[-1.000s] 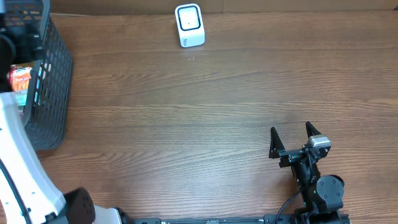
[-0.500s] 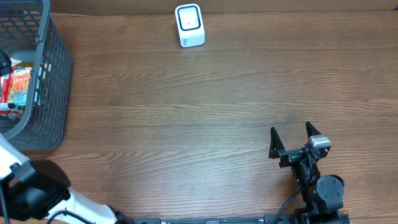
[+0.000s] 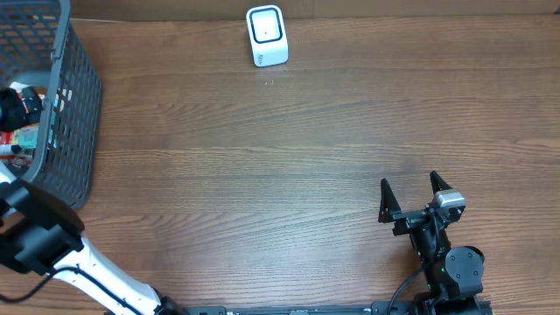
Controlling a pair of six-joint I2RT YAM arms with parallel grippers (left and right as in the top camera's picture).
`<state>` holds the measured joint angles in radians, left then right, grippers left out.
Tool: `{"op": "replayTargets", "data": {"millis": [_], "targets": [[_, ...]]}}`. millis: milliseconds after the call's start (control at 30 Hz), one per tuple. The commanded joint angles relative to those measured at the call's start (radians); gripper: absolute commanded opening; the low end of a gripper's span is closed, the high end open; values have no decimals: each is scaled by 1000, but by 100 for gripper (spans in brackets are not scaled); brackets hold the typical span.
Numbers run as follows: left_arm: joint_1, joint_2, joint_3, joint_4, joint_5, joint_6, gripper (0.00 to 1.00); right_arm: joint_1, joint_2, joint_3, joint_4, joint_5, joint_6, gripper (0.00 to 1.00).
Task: Scan the item barcode
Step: 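Reach the left gripper into the grey basket toward the packs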
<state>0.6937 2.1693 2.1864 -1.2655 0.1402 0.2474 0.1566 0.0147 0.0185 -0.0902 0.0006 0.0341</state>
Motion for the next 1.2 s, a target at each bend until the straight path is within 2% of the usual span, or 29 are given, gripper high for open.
{"op": "replayTargets", "data": {"millis": [0,333,800,1167], "targets": [[-8,55,0,-7,19,30,100,-6,-12,-11,6,6,8,100],[-18,158,0,11,66,68,100,-6,-12,-11,6,6,8,100],[-22,167,-36,78,64,71,100,-6,-12,-11,6,6,8,100],[-23,167,-66,114,72,71,85,-6,-12,-11,6,6,8,100]]}}
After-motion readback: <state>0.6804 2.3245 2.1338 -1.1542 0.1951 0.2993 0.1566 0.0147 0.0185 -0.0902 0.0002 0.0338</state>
